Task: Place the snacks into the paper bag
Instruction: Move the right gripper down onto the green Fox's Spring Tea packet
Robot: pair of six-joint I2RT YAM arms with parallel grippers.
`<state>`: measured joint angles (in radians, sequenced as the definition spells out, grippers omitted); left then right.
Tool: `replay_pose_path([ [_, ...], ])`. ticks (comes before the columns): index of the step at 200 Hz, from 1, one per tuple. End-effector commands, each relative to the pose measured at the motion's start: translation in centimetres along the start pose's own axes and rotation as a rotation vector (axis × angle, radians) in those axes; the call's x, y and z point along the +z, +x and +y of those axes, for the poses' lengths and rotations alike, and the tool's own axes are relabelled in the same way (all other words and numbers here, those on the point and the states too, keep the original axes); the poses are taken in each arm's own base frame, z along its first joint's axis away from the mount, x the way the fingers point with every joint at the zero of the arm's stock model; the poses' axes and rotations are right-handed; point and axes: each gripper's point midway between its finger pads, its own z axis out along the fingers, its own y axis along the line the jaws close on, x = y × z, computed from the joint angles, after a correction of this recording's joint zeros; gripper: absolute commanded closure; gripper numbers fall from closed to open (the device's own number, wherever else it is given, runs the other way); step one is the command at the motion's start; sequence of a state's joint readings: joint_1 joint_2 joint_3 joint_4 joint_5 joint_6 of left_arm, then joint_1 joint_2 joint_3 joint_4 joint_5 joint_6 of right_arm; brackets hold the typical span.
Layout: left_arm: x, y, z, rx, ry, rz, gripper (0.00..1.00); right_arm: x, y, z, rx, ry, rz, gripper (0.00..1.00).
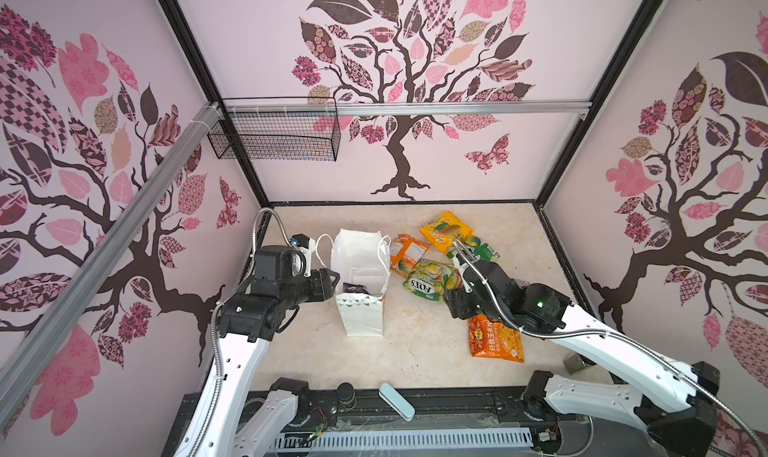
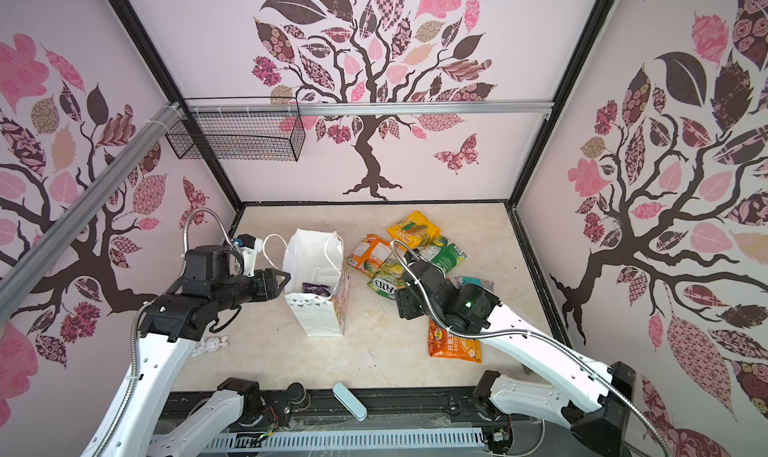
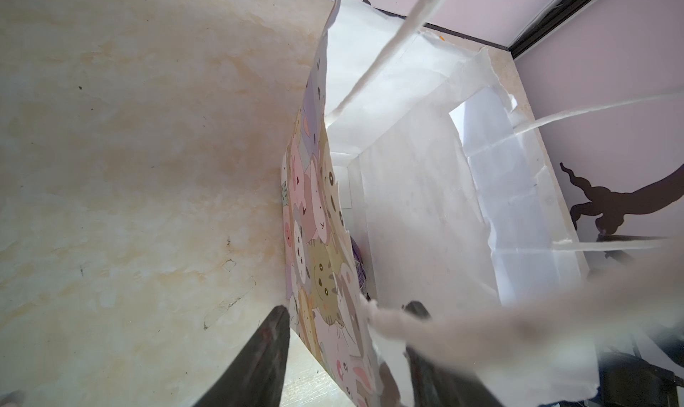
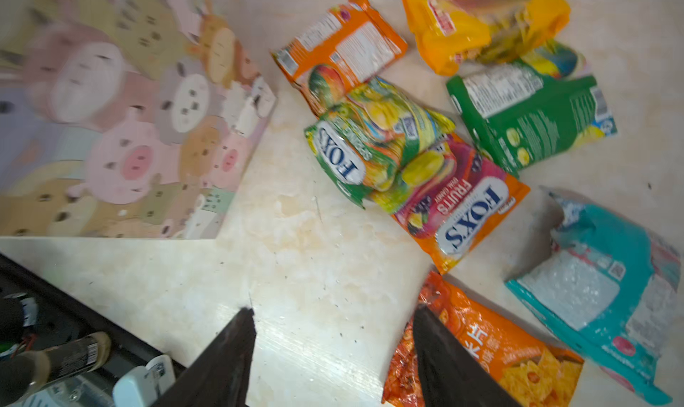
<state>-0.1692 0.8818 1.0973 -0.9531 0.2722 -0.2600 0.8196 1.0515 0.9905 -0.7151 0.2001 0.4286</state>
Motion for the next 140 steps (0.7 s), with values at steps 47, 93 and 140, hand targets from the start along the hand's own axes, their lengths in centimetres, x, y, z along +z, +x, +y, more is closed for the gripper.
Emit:
replay_pose_path([
  [47, 0.6, 0.2, -0.4, 0.017, 0.031, 0.003, 0.56, 5.8, 1.2, 0.6, 0.129, -0.166, 0.000, 0.31],
  [93, 0.5, -0.3, -0.5, 0.025, 0.032, -0.001, 0.59, 9.3, 1.2, -0.5, 0.211, -0.210, 0.010, 0.33],
  [140, 0.6, -0.1, -0.6, 0.018, 0.041, 0.002, 0.60, 12.1, 1.5, -1.1, 0.219, -0.223, 0.026, 0.31],
])
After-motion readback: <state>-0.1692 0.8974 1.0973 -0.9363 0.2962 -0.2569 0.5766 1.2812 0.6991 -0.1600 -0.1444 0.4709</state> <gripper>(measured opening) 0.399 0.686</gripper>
